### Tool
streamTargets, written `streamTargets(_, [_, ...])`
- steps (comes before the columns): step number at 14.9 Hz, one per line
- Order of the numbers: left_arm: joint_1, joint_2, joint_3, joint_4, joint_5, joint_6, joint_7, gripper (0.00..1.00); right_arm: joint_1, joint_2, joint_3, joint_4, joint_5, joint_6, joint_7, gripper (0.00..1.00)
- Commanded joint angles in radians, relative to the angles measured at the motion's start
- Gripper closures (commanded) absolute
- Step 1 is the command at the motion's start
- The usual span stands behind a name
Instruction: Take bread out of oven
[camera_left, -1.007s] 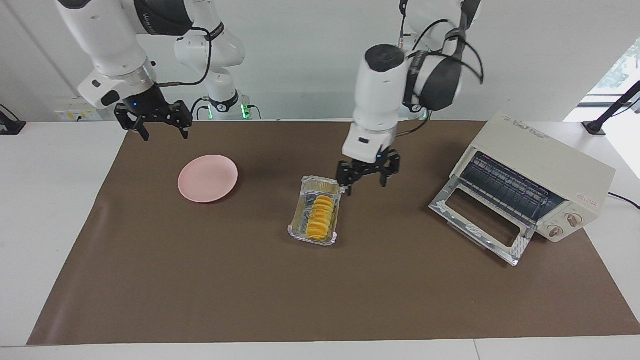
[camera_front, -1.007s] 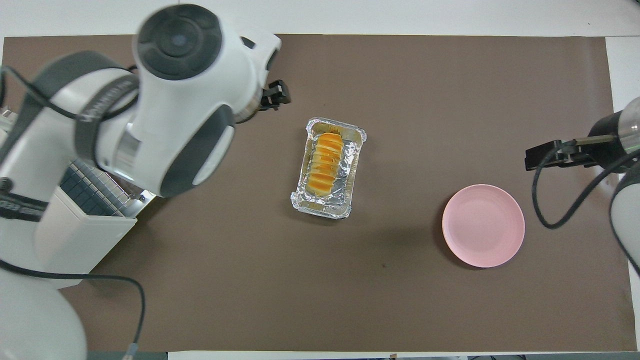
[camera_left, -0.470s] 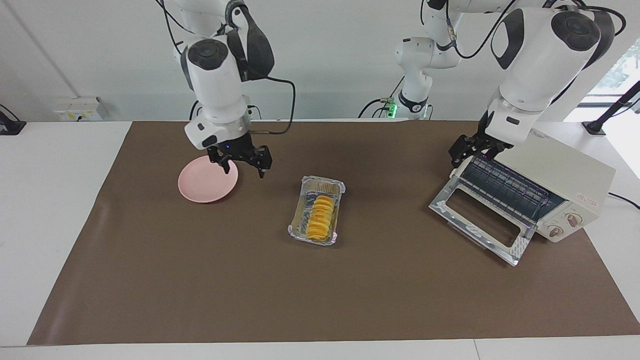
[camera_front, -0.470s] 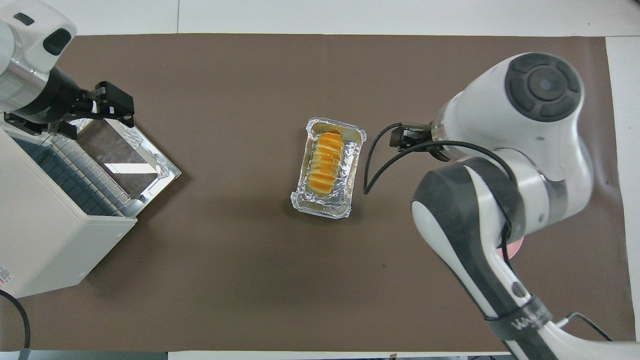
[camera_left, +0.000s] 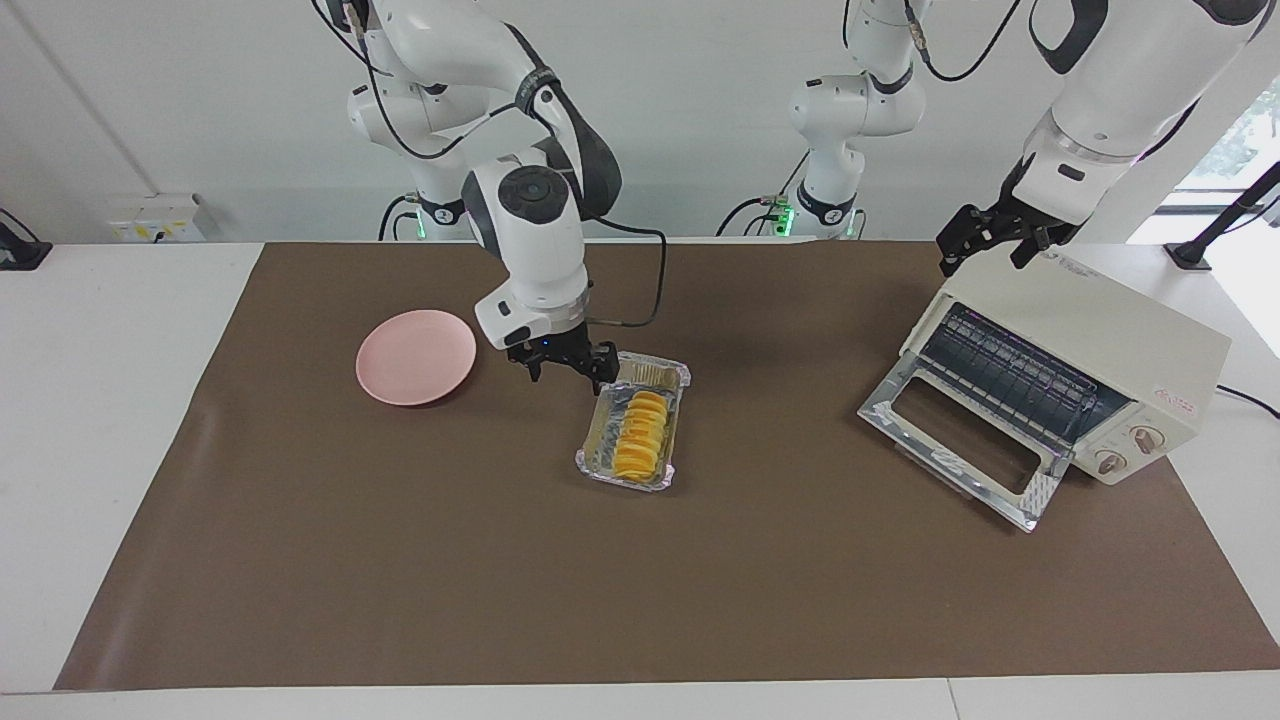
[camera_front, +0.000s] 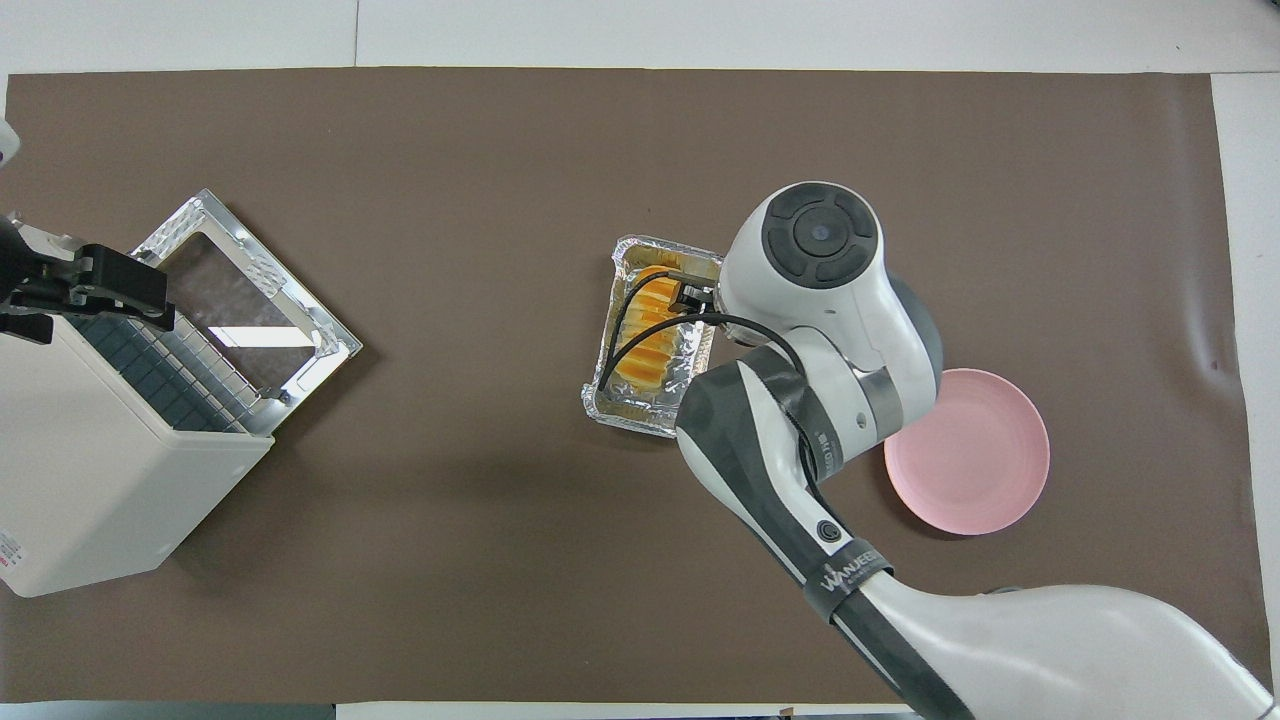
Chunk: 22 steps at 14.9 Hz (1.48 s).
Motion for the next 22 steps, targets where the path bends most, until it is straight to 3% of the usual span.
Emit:
streamTargets(1, [0.024,-0.037,-0.033,-0.056,-0.015,0.029,0.021,0.0,0.013,0.059,-0.008,0.002,-0.02,0.049,0.033,0.0])
streamTargets(7, [0.061,-0.066,-0.055,-0.118,-0.016,0.043,0.017,0.0,0.003,0.071,-0.008,-0.047,-0.041,0.094,0.022,0.03])
streamTargets(10, [0.096,-0.085,-0.081,-0.153,-0.016,0.074,0.021,0.0,0.006,0.065,-0.008,-0.085,-0.041,0.139,0.028,0.18])
streamTargets(11, [0.096,-0.083,-0.081,-0.152,-0.016,0.094,0.023,0.0,0.005,0.065,-0.008,-0.085,-0.041,0.141,0.032,0.35])
streamTargets(13, [0.096,-0.074,-0.081,-0.141,-0.015,0.103,0.023,0.0,0.008,0.065,-0.008,-0.084,-0.041,0.141,0.04,0.97])
streamTargets(22, [0.107,-0.074,-0.084,-0.119,-0.019,0.06,0.021,0.0,0.017,0.065,-0.006,-0.039,-0.041,0.112,0.085,1.0])
